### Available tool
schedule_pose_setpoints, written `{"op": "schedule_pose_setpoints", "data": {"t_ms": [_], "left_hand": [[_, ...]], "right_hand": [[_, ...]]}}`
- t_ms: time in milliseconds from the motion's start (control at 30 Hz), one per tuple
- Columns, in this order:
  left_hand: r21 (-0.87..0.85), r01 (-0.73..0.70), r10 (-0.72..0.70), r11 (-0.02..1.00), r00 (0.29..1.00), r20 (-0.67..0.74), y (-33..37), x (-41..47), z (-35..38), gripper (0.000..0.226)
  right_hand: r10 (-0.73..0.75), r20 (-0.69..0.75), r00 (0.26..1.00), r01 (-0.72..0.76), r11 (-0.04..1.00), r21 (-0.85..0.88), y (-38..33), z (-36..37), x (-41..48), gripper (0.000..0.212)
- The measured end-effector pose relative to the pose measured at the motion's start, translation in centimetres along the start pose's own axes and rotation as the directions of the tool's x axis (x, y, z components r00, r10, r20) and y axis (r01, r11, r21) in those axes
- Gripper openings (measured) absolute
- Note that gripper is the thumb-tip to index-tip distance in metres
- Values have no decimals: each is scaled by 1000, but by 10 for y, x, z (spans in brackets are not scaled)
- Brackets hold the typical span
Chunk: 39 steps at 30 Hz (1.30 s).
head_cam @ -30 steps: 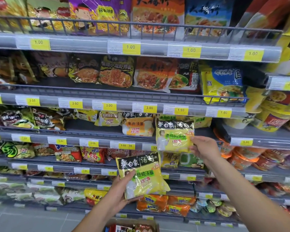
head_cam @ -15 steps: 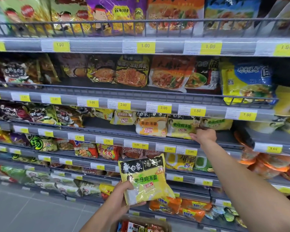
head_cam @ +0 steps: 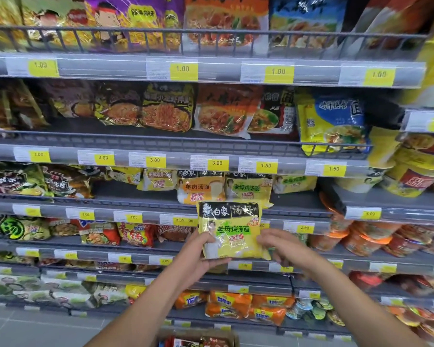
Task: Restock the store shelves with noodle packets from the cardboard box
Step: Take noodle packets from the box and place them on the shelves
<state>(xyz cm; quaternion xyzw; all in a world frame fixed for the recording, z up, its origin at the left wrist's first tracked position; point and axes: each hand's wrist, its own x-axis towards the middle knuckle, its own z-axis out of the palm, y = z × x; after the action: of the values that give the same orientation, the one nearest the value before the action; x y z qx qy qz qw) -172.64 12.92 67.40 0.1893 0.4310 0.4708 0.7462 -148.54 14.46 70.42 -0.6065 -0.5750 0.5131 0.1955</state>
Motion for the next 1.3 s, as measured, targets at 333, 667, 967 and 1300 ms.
{"op": "schedule_pose_setpoints", "data": {"t_ms": [333,667,967,1300], "left_hand": [[595,-357,495,720,865,-80,31,58,61,45],[949,-219,564,-228,765,313,17,90,49,33],[902,-24,420,-431,880,224,18,93,52,68],[912,-78,536,-404,787,305,3,86,34,64]], "right_hand": [[-69,-485,872,184,964,193,5,-11,45,28],[-415,-392,821,130,804,-580,9,-2,78,41],[-311,-350,884,-92,618,-781,14,4,87,56],[-338,-473,814,-81,740,-668,15,8,84,48]]}}
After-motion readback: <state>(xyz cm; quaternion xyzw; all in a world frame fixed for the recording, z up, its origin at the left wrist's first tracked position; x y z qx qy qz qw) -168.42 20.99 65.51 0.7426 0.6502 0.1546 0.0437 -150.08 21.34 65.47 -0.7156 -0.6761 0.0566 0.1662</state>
